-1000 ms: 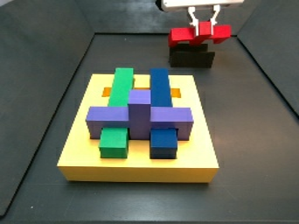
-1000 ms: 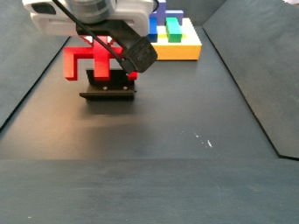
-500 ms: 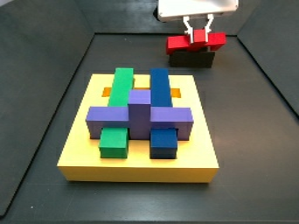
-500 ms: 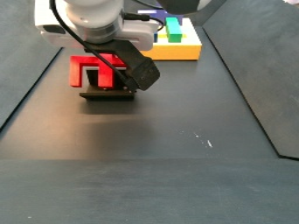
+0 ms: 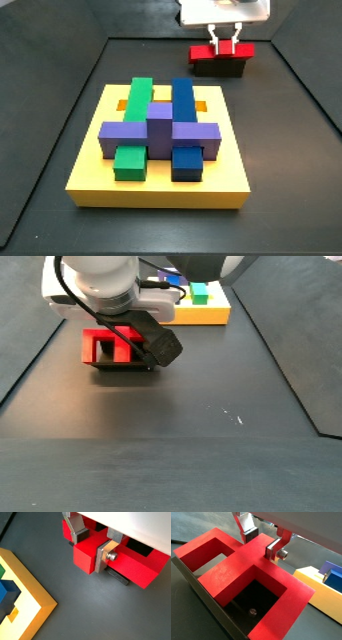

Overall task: Pick up the red object. Move up. Place the red object on the fixture. Regrasp the red object. Move to above the board. Insert the red object.
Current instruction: Place the red object on the fixture, then regrasp the red object.

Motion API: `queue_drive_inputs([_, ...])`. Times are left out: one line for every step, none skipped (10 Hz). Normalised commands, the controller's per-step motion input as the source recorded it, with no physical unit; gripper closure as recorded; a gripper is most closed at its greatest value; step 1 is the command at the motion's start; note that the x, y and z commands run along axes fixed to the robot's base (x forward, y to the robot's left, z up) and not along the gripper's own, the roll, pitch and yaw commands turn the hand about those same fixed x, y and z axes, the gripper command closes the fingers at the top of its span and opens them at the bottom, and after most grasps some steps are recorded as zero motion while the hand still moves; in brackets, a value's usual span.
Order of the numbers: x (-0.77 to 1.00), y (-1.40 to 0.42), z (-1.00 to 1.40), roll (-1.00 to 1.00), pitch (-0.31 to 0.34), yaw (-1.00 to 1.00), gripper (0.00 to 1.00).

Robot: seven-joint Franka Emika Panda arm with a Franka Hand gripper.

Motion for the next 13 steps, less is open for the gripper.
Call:
queue_drive_inputs([0.00, 0.00, 0.00, 0.00, 0.000, 0.00, 0.00])
queue_drive_inputs([0.00, -0.15, 0.32, 0.62, 0.229, 0.00, 0.00])
queue_drive_inputs([0.00, -0.21, 0.35, 0.81, 0.254, 0.00, 0.00])
queue_drive_inputs([-0.08, -0.21, 0.39, 0.89, 0.246, -0.08, 0.00])
queue_drive_inputs([0.00, -0.22, 0.36, 0.90, 0.251, 0.00, 0.00])
queue_drive_inputs([0.00, -0.16, 0.25, 0.90, 0.223, 0.00, 0.00])
queue_drive_inputs([0.03, -0.10, 0.17, 0.98, 0.174, 0.10, 0.00])
queue_drive_inputs([0.10, 0.00, 0.11, 0.84, 0.146, 0.15, 0.00])
queue_drive_inputs([0.14, 0.00, 0.11, 0.92, 0.163, 0.21, 0.00])
queue_drive_inputs([0.14, -0.01, 0.10, 0.97, 0.180, 0.18, 0.00])
queue_drive_inputs([0.17, -0.05, 0.17, 0.99, 0.246, 0.14, 0.00])
queue_drive_inputs([0.12, -0.07, 0.21, 1.00, 0.277, 0.11, 0.00])
queue_drive_inputs([0.10, -0.07, 0.19, 1.00, 0.263, 0.09, 0.00])
